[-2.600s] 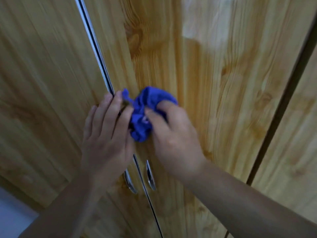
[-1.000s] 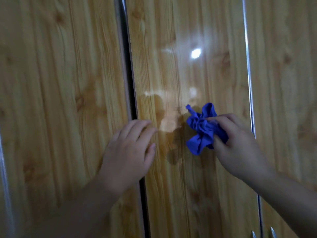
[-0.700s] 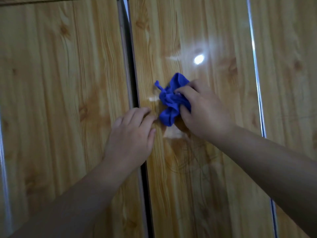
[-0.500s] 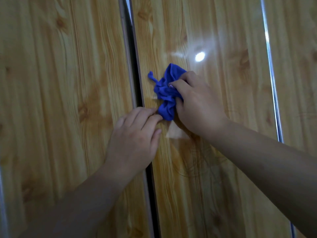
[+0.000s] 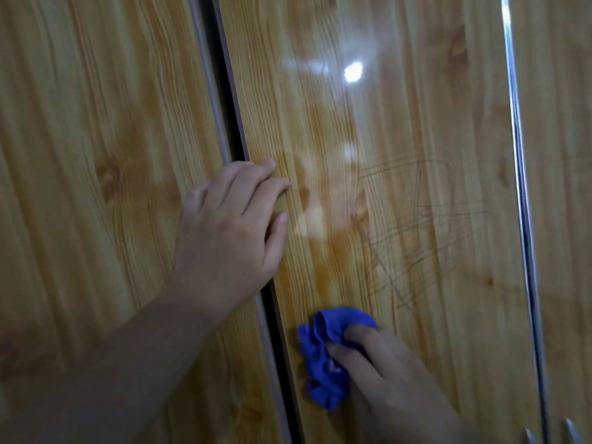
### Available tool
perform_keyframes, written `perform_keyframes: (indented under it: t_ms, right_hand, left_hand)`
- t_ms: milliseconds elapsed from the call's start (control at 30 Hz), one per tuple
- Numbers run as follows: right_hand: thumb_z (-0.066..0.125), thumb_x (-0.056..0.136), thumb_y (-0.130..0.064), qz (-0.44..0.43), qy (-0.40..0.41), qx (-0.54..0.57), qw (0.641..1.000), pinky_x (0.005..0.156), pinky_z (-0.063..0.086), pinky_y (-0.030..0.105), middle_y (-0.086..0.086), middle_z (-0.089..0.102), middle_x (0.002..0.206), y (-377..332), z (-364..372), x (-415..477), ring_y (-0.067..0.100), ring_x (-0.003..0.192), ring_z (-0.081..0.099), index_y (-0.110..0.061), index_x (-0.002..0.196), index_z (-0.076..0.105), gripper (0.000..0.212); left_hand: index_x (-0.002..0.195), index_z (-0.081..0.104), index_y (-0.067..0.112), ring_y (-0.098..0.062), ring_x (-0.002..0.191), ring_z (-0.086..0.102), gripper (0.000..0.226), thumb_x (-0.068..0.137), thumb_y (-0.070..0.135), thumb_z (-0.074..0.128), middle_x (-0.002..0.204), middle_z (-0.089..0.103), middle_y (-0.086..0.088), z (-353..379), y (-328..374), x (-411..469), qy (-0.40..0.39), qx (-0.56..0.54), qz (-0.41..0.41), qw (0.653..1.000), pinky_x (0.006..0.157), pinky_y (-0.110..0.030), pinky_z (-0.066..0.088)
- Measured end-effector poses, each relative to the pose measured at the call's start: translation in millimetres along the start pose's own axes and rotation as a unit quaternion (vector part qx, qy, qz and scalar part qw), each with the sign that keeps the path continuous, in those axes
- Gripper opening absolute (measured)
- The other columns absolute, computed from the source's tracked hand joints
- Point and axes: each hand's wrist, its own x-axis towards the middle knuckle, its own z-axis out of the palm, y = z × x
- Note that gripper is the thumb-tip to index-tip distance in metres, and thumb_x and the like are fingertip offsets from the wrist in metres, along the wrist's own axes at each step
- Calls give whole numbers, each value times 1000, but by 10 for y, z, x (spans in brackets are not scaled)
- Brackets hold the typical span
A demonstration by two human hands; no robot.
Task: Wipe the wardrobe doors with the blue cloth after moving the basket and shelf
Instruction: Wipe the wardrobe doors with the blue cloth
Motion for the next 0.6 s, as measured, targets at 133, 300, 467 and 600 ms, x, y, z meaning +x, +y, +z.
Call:
perform_keyframes:
  t_ms: [133, 300, 467, 600]
  right_hand:
    - [58, 84, -18, -10, -61, -4, 998, 56, 59, 37, 12, 73, 104, 63, 34, -173, 27, 79, 71, -15, 105, 77, 29]
    - [55, 91, -39, -13, -36, 15, 999, 70, 58, 31, -5, 67, 102, 200, -137, 217, 14, 86, 64, -30, 103, 70, 21]
    - [40, 98, -36, 2, 80, 12, 997, 84, 47, 18, 1, 64, 108, 447, -570, 1090, 9, 97, 58, -15, 111, 72, 41]
    - [58, 88, -6, 55, 133, -28, 989, 87, 41, 24, 14, 61, 112, 711, -938, 1726, 30, 103, 59, -4, 111, 71, 27]
  left_hand:
    - [133, 64, 17, -26, 138, 52, 39, 98, 34, 58, 145, 59, -2, 4, 20, -23, -7, 2, -5, 1000, 104, -49, 41]
    - [137, 60, 18, -25, 141, 49, 43, 99, 37, 54, 149, 56, -3, 6, 50, -52, -12, 9, -17, 1000, 108, -47, 36]
    - [139, 59, 18, -25, 143, 48, 45, 98, 37, 54, 150, 55, -3, 18, 84, -55, -14, 6, -26, 1000, 109, -47, 35]
    - [138, 60, 17, -25, 143, 48, 46, 98, 38, 55, 150, 56, -3, 52, 79, -79, 2, 6, -22, 1000, 110, -47, 34]
